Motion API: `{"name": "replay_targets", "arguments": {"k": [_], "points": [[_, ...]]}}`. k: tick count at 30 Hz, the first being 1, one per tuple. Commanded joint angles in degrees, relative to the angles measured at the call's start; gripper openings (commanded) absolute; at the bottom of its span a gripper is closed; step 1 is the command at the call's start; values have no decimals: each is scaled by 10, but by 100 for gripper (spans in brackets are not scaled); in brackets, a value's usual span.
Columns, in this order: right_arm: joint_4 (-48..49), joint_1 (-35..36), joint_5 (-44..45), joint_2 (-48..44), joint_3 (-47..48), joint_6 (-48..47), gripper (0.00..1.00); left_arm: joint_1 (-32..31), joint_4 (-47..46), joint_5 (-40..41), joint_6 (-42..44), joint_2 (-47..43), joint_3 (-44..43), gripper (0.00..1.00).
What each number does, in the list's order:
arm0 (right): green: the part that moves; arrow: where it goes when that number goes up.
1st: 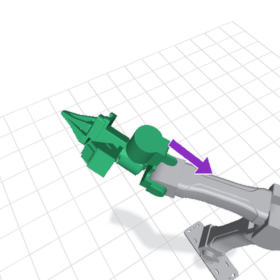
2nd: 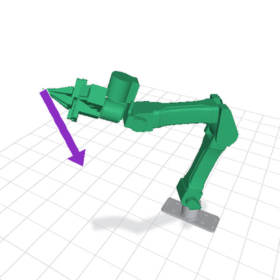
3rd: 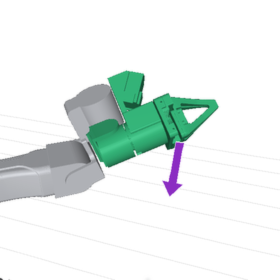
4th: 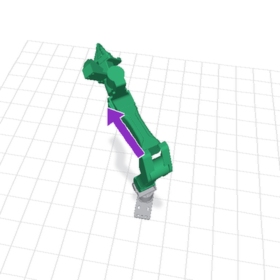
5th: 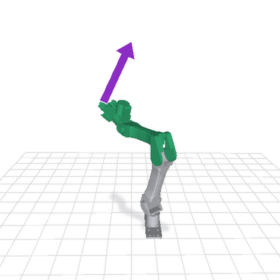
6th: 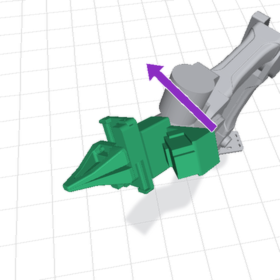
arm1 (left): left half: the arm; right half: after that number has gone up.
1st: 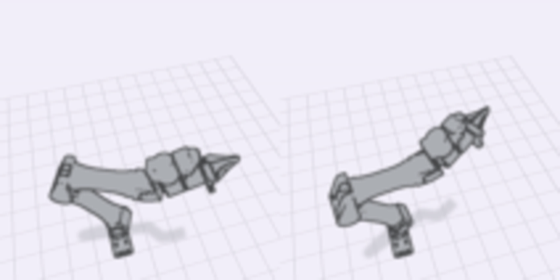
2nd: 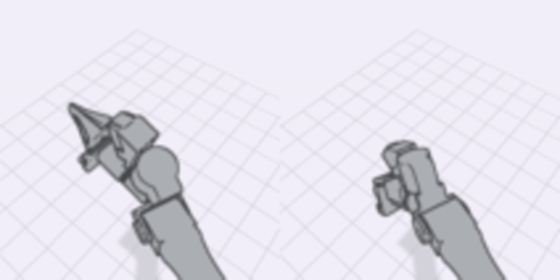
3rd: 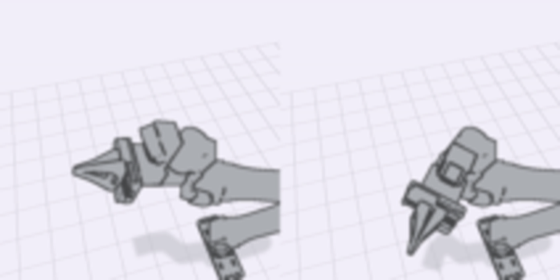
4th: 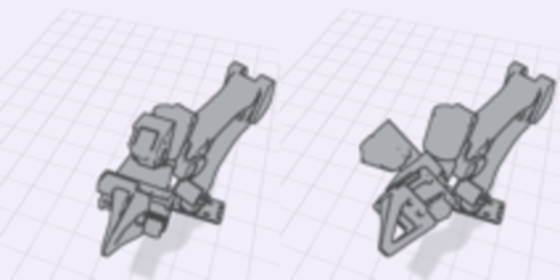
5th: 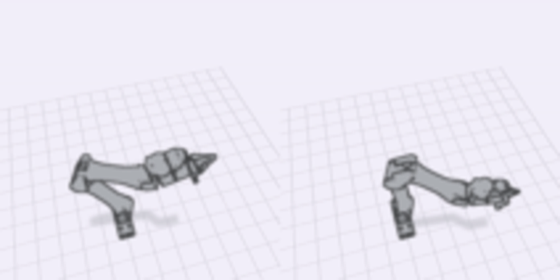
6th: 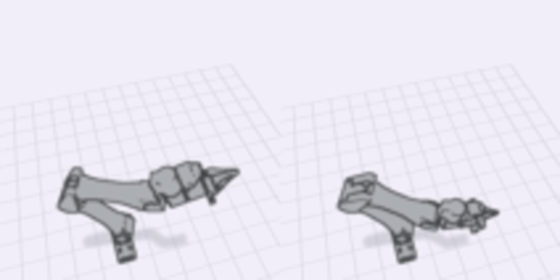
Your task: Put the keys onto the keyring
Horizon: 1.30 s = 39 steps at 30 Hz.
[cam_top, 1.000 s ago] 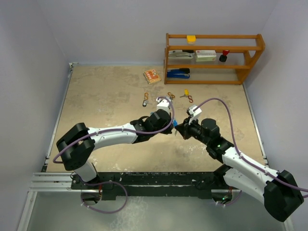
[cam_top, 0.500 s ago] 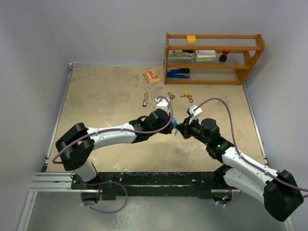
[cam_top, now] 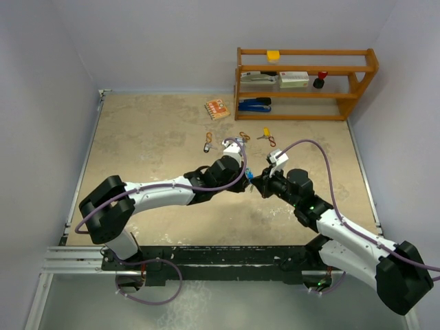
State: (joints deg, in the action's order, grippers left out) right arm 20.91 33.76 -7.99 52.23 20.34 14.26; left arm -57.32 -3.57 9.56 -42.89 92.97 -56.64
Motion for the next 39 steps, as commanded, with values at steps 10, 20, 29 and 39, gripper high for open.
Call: {"name": "replay_targets", "arguments": {"k": [10,20,29,39], "points": [[31,4,17,-1,15,-13,0,5,-39,-18,-9,-36,11,0],[33,4,15,0,15,-12,0,8,-50,-23,-13,-34,11,0],[37,4,16,2,13,-10,0,8,-57,-31,-15,-31,13,0],[38,4,24,5,12,-9,0,8,-64,-41,-15,-33,19,0]]}}
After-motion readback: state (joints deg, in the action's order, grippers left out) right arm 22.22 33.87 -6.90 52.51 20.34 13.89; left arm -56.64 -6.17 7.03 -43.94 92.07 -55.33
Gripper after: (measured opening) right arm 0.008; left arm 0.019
